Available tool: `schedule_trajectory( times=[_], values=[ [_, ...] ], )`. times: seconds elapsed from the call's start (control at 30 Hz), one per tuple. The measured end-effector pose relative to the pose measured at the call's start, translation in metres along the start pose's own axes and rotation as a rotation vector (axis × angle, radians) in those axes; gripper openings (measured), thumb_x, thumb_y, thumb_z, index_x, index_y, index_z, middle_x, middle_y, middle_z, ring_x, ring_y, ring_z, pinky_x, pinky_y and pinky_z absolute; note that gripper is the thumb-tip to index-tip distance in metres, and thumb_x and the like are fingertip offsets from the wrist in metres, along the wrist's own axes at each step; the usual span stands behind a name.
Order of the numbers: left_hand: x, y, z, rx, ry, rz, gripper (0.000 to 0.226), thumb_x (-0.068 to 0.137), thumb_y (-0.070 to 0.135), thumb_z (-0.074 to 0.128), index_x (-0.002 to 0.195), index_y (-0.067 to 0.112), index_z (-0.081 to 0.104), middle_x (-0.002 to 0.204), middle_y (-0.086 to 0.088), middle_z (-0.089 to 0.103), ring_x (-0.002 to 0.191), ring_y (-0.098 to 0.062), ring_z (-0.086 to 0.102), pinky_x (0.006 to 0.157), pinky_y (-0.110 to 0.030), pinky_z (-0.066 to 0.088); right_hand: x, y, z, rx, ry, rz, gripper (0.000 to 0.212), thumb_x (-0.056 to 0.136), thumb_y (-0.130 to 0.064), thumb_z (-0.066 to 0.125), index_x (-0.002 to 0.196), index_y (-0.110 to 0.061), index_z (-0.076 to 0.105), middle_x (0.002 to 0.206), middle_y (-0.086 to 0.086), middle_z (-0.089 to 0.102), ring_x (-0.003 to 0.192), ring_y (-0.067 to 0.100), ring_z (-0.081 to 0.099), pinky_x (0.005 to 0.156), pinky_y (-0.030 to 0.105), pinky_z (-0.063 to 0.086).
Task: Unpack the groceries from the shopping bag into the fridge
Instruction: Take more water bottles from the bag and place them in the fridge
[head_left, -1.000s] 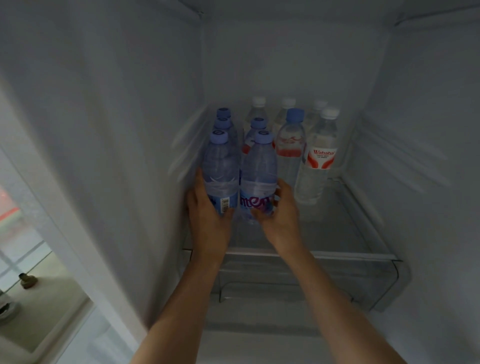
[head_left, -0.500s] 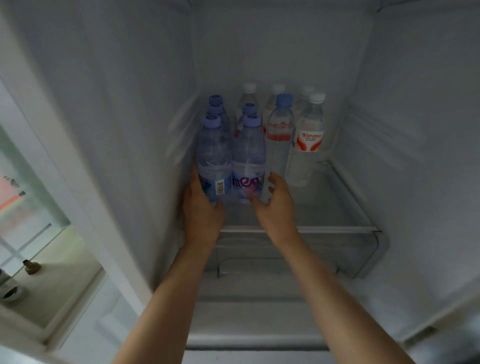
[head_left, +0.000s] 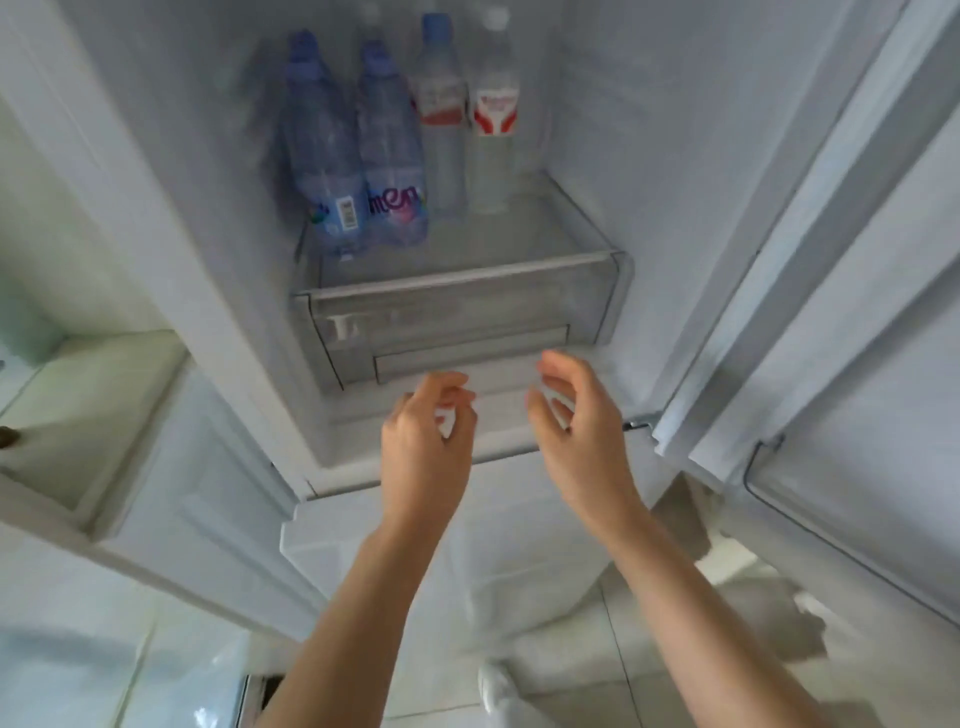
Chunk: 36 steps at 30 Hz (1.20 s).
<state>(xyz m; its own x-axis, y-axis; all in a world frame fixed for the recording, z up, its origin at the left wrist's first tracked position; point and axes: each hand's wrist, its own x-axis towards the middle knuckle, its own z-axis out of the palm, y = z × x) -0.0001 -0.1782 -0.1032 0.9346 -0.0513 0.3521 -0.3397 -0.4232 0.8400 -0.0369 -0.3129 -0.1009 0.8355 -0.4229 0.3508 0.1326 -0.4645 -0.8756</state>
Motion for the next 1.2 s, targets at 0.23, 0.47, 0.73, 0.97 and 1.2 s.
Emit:
schedule_trajectory(
  times=[0.23,0.47,0.73,0.97,1.2],
  values=[
    [-0.124,0.010,0.031,0.017,-0.336,0.053,0.021,0.092,0.018,0.056,0.109,0.030,0.061,0.091,0.013,0.070,0.086,-0.004,0.063,0.077,-0.031,0.055,-0.135,0.029,-0.084,-0.124,0.043,0.142,0.034,0.092,-0.015,0.059,0.125,-0.011,0.052,0.119,-0.001,0.058,0.110,0.010,0.057,0.094,0.035,0.050],
    [-0.239,0.027,0.082,0.098,-0.680,0.151,0.019,0.093,0.022,0.055,0.109,0.027,0.063,0.092,0.009,0.070,0.081,0.002,0.060,0.074,-0.010,0.047,-0.262,0.065,-0.175,-0.260,0.230,0.353,0.036,0.089,-0.027,0.053,0.123,-0.016,0.054,0.112,-0.007,0.062,0.107,0.004,0.059,0.091,0.035,0.052],
    [-0.404,0.094,0.158,0.036,-1.049,0.208,0.020,0.093,0.023,0.054,0.110,0.031,0.061,0.084,0.017,0.068,0.083,0.001,0.061,0.077,-0.027,0.053,-0.417,0.085,-0.313,-0.367,0.422,0.584,0.033,0.090,-0.014,0.060,0.123,-0.014,0.055,0.107,-0.006,0.062,0.102,0.008,0.061,0.091,0.035,0.051],
    [-0.526,0.155,0.227,0.049,-1.250,0.378,0.023,0.092,0.027,0.054,0.114,0.032,0.059,0.086,0.012,0.067,0.081,-0.003,0.062,0.074,-0.030,0.054,-0.529,0.099,-0.418,-0.444,0.521,0.731,0.034,0.090,-0.012,0.060,0.124,-0.012,0.054,0.107,-0.003,0.063,0.100,0.011,0.062,0.091,0.033,0.052],
    [-0.567,0.198,0.276,0.060,-1.320,0.418,0.022,0.090,0.022,0.056,0.111,0.028,0.061,0.084,0.011,0.069,0.079,-0.004,0.063,0.075,-0.033,0.054,-0.558,0.123,-0.489,-0.410,0.626,0.812,0.035,0.089,-0.009,0.060,0.123,-0.011,0.054,0.106,0.002,0.063,0.097,0.012,0.062,0.088,0.033,0.053]
  ],
)
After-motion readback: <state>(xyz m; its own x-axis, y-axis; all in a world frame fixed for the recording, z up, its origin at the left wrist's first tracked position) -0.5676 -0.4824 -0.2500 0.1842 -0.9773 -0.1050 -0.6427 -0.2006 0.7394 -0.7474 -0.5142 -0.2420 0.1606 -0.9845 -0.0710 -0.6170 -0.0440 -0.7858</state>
